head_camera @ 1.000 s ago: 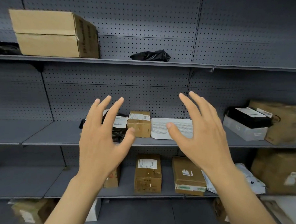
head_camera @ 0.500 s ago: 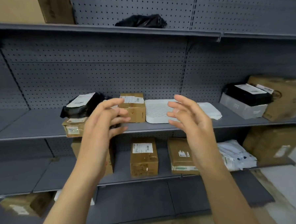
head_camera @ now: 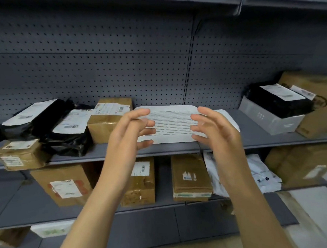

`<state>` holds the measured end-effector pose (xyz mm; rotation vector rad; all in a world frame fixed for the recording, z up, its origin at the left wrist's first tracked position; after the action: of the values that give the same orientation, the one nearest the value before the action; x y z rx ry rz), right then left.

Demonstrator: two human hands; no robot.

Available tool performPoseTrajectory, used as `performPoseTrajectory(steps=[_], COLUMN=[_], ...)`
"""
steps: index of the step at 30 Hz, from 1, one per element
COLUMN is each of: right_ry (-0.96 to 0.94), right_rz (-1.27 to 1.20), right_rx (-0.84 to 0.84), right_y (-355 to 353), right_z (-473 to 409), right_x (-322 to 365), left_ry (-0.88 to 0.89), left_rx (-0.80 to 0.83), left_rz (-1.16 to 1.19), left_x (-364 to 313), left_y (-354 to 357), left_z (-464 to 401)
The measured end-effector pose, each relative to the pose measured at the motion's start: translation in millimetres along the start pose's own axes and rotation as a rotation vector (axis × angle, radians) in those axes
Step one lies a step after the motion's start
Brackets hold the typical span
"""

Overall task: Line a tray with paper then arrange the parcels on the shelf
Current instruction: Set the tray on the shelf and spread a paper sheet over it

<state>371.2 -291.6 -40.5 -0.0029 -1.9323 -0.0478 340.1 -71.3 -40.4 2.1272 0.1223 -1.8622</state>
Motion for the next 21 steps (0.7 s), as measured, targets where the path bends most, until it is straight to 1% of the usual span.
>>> performPoseTrajectory(steps=[9,18,21], right_ry=[0.049,0.024,0.043], right_rz=[0.017,0.024,-0.001], right_rx=[-0.093,-0.211,-0.257], right_y=[-83,-149,-172], right_z=[-86,-166,-190], right_x=[-48,-87,-103], left_ry=[-0.067,-0.098,-0.138], left_rx=[0.058,0.135,0.161], left_rz=[-0.013,-0.025,-0.015], left_x=[43,73,89], left_y=[108,194,223], left_z=[-81,-166,-190])
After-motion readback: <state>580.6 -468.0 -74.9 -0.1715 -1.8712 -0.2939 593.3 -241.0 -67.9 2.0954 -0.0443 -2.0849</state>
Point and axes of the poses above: each hand's wrist, its own z-axis away from the middle knuckle, its own y-axis out of the palm, x = y × z, the point moved 10 cm from there along -z, towards the middle knuckle, and after that the axes turned 5 degrees about -y, right-handed, at the moved point
